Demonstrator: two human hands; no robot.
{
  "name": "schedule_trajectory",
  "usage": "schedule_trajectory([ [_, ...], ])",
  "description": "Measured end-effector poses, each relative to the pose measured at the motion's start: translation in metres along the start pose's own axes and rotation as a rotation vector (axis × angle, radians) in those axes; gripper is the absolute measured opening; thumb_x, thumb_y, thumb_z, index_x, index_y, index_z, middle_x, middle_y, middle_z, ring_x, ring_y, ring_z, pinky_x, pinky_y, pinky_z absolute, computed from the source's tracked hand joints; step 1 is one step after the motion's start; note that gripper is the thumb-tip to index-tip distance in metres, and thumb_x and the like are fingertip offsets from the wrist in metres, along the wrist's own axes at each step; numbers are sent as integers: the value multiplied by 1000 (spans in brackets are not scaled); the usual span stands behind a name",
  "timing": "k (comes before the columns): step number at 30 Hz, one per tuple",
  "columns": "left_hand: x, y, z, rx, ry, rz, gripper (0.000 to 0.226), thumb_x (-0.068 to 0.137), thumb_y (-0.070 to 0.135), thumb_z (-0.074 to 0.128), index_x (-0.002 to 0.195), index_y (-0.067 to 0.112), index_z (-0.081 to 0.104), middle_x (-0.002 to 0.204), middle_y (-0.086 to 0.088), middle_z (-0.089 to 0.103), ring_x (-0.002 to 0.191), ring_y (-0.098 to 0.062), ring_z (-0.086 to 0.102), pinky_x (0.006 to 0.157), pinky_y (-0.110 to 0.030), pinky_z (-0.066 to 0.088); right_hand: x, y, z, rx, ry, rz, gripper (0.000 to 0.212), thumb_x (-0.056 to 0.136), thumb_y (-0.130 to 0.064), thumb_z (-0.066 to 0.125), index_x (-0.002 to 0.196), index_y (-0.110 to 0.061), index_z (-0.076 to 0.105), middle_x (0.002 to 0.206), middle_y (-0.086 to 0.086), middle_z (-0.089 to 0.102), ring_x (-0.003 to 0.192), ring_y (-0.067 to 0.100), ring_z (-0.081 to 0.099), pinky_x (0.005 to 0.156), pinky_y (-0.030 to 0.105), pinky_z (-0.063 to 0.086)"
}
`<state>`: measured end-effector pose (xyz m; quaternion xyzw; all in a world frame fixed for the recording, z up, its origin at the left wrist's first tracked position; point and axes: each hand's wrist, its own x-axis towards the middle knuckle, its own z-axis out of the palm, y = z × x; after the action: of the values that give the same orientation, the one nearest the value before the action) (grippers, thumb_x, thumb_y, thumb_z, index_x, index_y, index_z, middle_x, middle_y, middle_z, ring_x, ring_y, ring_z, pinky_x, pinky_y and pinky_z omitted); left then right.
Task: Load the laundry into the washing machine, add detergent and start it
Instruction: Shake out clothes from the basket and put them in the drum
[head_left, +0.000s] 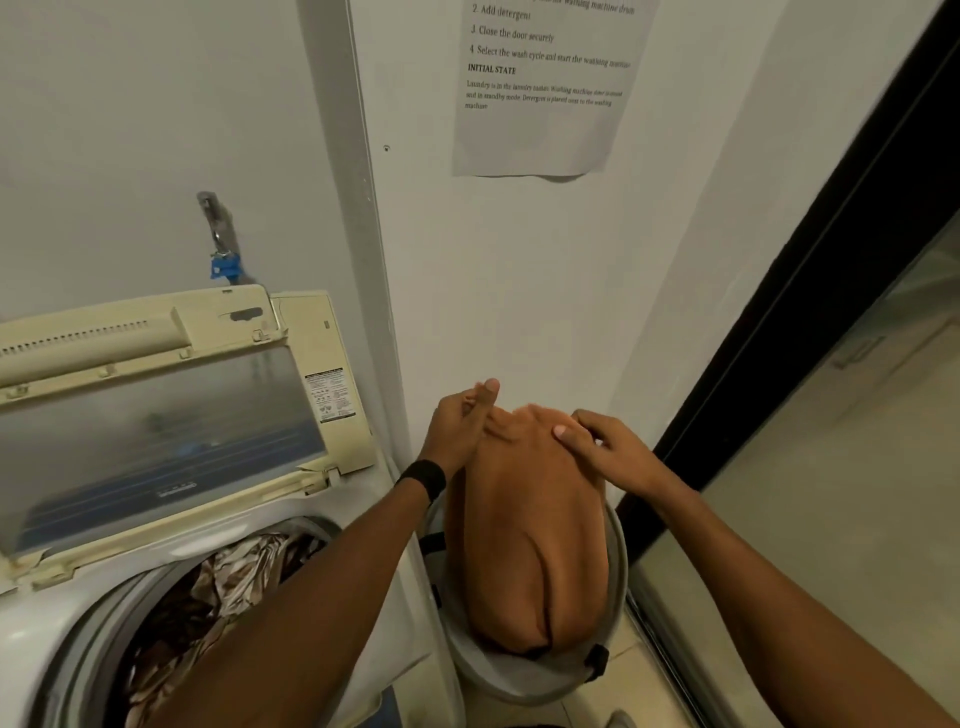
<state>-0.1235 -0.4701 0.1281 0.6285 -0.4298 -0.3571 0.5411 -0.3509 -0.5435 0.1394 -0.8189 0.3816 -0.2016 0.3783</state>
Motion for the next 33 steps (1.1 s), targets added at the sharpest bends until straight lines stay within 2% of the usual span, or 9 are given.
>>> schedule_trajectory([
  [3,-5,7,18,35,-155,57,62,96,62,57,109,2,61,102,-6,68,97,-16,66,88,-34,52,9,-36,9,124,112,-95,43,102,-37,61,78,-2,56,69,10,52,64,9,49,62,21,37],
  [8,-16,18,30,14,-226,87,65,89,63,65,129,13,64,126,3,69,120,-9,64,103,-25,50,17,-50,8,259,102,-102,35,103,-31,62,82,-3,66,75,13,62,70,11,54,68,27,42],
  [12,-9,33,18,-6,-172,37,10,102,32,62,105,27,70,108,13,69,96,16,62,89,-10,45,0,-29,6,328,-60,94,54,97,-58,59,98,-6,75,95,12,75,88,18,71,82,35,53],
  [16,-8,48,14,-65,-141,43,8,105,33,56,108,33,64,104,27,60,88,22,59,79,0,42,-14,9,16,29,-384,198,47,85,-65,71,104,-23,79,102,-7,78,95,10,73,95,37,58],
  [18,-6,51,4,-58,-90,58,20,105,37,55,123,29,61,107,28,57,94,18,57,80,3,39,-12,15,5,22,-309,175,45,83,-62,75,98,-19,80,97,-5,79,91,12,74,90,39,60],
  [22,-5,49,-14,-19,-26,108,18,102,39,61,118,30,64,112,21,65,96,19,62,85,-4,43,1,-18,-34,120,-51,-36,47,89,-52,75,84,-5,71,80,16,67,71,19,64,67,38,49],
  [27,-10,55,-2,62,-244,75,88,68,89,62,139,36,54,138,11,61,123,-5,61,100,-22,52,24,-77,-40,95,-10,-221,32,96,-38,71,78,-11,68,69,-3,63,65,8,58,64,21,46],
  [31,-9,70,5,-6,-324,68,52,90,61,69,132,30,67,131,2,68,121,-17,66,107,-41,54,39,-81,-31,59,50,-162,47,82,-56,65,72,-10,64,66,4,62,61,8,55,61,27,46],
  [33,-5,76,4,43,-271,80,41,95,54,67,127,28,71,123,3,72,115,-14,68,104,-38,55,36,-73,-28,111,42,-124,50,88,-63,59,79,-15,70,73,-1,68,69,8,62,67,30,51],
])
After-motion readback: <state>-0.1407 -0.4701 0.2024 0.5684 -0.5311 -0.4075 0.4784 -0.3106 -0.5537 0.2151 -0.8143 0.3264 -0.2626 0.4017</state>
